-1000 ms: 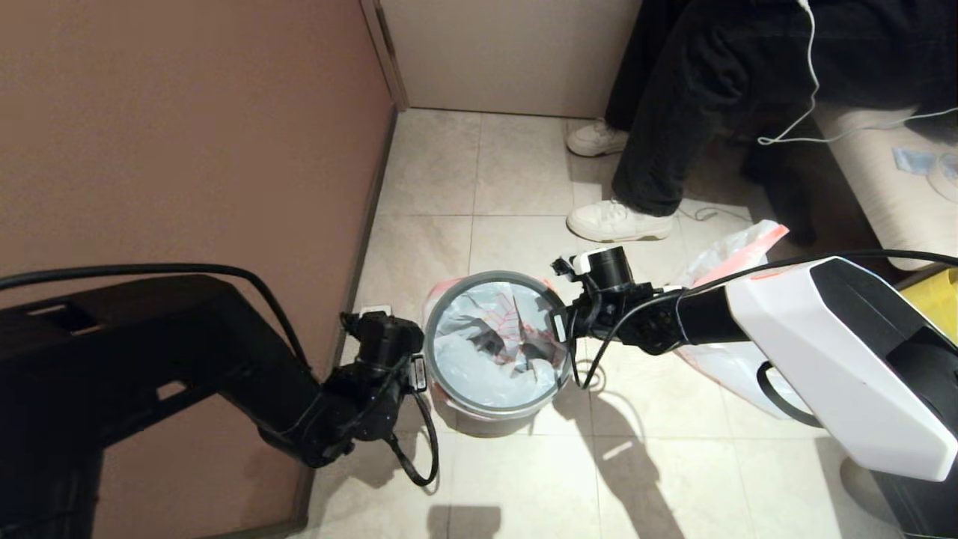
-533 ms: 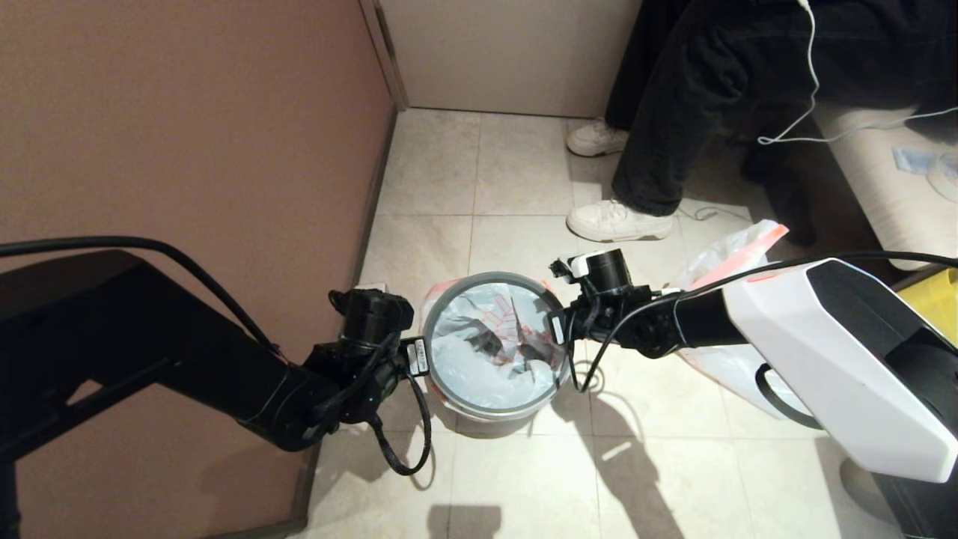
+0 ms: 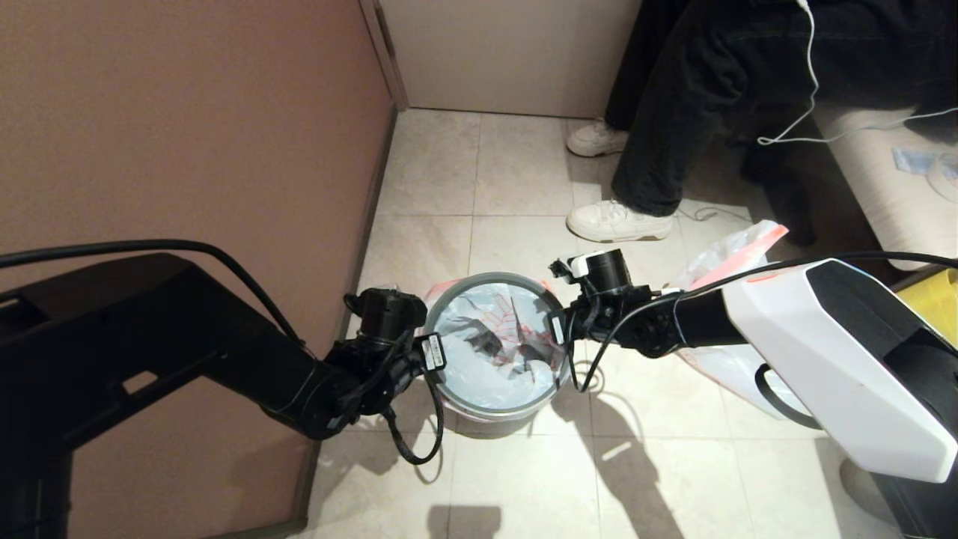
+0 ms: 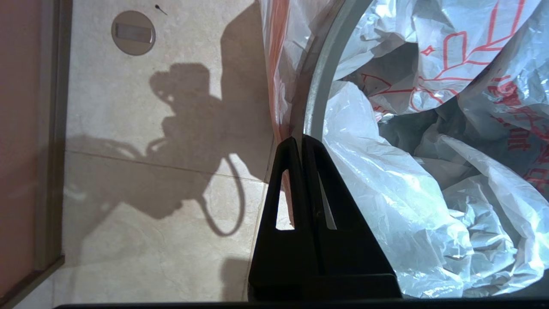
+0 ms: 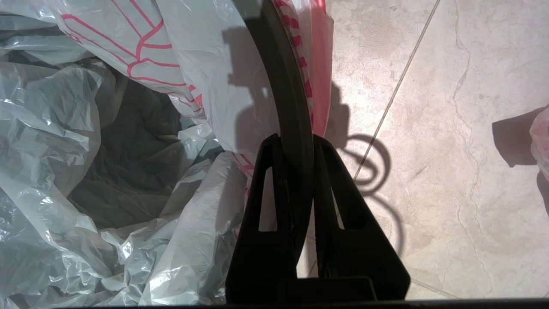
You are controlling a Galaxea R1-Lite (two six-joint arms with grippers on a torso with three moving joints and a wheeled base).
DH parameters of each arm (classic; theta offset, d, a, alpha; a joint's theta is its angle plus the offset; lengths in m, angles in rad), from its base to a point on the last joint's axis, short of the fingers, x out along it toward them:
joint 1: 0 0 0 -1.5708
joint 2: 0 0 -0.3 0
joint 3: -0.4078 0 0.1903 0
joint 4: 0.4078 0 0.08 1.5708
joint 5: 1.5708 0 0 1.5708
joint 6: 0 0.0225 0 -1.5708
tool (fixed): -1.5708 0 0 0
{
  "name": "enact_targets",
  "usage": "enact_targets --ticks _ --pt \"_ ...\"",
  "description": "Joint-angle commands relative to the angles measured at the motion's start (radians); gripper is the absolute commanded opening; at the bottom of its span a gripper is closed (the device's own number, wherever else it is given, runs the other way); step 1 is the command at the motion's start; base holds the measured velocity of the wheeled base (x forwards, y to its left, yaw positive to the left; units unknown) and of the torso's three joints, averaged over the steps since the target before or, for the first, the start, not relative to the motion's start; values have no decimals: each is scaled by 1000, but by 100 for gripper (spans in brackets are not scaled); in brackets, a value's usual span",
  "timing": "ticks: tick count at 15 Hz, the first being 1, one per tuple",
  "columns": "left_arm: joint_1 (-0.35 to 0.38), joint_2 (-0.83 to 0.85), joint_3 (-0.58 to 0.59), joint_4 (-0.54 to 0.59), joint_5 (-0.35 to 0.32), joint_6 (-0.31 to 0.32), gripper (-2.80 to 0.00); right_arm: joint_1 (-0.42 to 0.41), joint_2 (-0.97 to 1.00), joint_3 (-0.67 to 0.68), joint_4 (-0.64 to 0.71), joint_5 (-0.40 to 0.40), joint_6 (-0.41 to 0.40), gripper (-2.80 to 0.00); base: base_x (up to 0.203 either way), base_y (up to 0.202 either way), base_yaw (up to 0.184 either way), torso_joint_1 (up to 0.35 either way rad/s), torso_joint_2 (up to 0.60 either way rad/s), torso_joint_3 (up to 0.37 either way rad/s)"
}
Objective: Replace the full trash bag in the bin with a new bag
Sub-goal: Place the trash can ring on the trash can
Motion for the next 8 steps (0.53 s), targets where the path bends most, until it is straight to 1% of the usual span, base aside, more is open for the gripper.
enact_targets --ticks 1,3,6,8 --pt "2 20 -6 -4 -2 -12 -280 -2 7 -2 -2 -2 -1 -280 0 0 0 0 0 0" --pt "1 40 -13 -4 -7 -16 -280 -2 7 -3 -2 -2 -1 -280 0 0 0 0 0 0" --pt "3 118 -41 -12 -6 -19 -280 -5 2 -2 -2 -2 -1 -280 0 0 0 0 0 0" --pt "3 156 -48 -44 -4 -19 -280 -8 2 2 -2 -2 1 -280 0 0 0 0 0 0"
